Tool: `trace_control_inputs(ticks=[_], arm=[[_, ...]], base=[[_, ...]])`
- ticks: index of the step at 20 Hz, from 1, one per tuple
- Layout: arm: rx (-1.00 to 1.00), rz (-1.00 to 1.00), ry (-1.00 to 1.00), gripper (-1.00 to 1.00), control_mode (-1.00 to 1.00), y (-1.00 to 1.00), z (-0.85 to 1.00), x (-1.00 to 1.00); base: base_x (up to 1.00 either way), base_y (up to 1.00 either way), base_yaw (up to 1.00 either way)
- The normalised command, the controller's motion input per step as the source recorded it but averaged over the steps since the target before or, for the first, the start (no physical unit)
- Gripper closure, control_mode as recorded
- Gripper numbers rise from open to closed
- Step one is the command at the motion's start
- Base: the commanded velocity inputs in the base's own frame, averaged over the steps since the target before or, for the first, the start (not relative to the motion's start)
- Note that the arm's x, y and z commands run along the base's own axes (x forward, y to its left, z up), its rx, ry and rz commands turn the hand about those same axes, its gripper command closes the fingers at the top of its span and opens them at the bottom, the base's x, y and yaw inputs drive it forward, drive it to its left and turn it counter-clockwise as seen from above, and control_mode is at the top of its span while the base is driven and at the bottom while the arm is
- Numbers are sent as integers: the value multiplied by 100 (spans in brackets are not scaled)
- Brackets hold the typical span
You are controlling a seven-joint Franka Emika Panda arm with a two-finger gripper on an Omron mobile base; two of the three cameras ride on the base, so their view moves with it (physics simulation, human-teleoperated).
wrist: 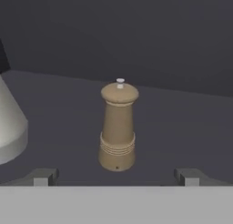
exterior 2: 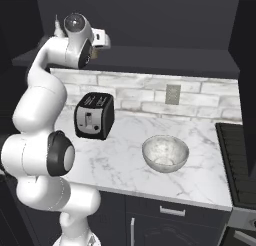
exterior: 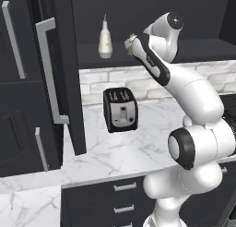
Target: Retrieve the bottle and the shaker from the cabinet and place them next to the mixing bowl on the counter. Then add garlic from the fridge to the mixing bowl.
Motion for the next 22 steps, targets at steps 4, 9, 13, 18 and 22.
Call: trace_control_inputs(ticks=[4, 9, 13, 18, 22], arm=[[0, 4, -1, -100, -100, 0, 0, 32], [0, 1, 0, -100, -100, 0, 0, 39], [0, 0, 0, -100, -100, 0, 0, 34], [0, 0, 0, -100, -100, 2, 0, 30], [0, 0, 0, -100, -100, 3, 0, 24]], base=[[0, 0, 0], [0, 0, 0], [0, 0, 0], [0, 0, 0], [0, 0, 0]])
